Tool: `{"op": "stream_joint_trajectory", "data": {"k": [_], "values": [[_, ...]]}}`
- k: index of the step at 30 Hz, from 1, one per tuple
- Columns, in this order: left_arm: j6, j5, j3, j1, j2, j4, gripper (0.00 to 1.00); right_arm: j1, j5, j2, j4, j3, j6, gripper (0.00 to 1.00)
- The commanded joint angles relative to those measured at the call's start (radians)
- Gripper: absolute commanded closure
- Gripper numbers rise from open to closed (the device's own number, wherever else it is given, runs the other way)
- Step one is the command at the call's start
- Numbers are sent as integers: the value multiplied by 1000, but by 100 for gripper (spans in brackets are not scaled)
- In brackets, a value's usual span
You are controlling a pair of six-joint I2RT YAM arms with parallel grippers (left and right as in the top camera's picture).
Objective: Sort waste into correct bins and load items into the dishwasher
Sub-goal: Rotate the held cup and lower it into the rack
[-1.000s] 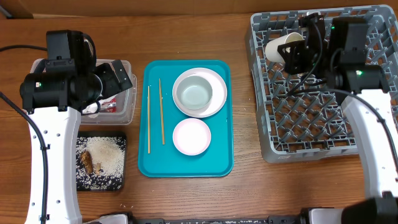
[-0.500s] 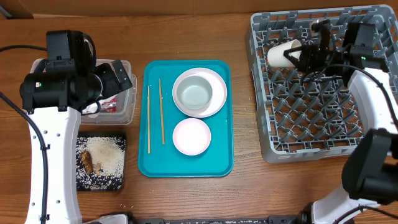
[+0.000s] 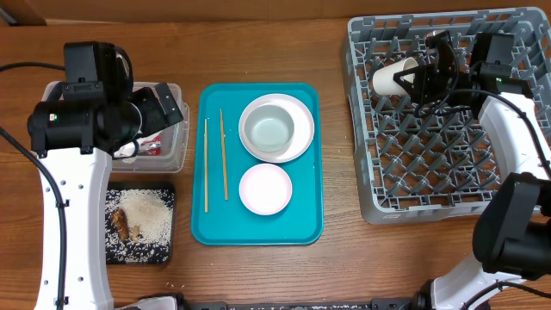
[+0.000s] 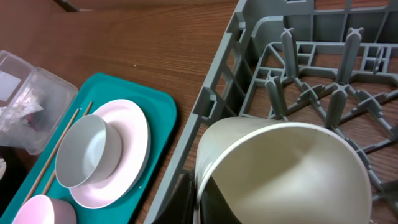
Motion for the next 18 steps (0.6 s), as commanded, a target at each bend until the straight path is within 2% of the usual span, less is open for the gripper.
{"op": "stream_joint_trajectory", "data": {"k": [1, 8, 13, 15, 18], "values": [[-6, 0, 14, 2, -2, 0, 0, -1, 108, 16, 1, 5, -26, 96], [-6, -1, 14, 2, -2, 0, 0, -2, 243, 18, -23, 5, -26, 96], [-6, 0, 14, 2, -2, 0, 0, -4, 248, 18, -39, 5, -26, 95], [-6, -1, 14, 2, -2, 0, 0, -6, 248, 18, -53, 5, -26, 91], [-6, -1, 14, 2, -2, 0, 0, -11, 249, 18, -72, 5, -27, 90]]}}
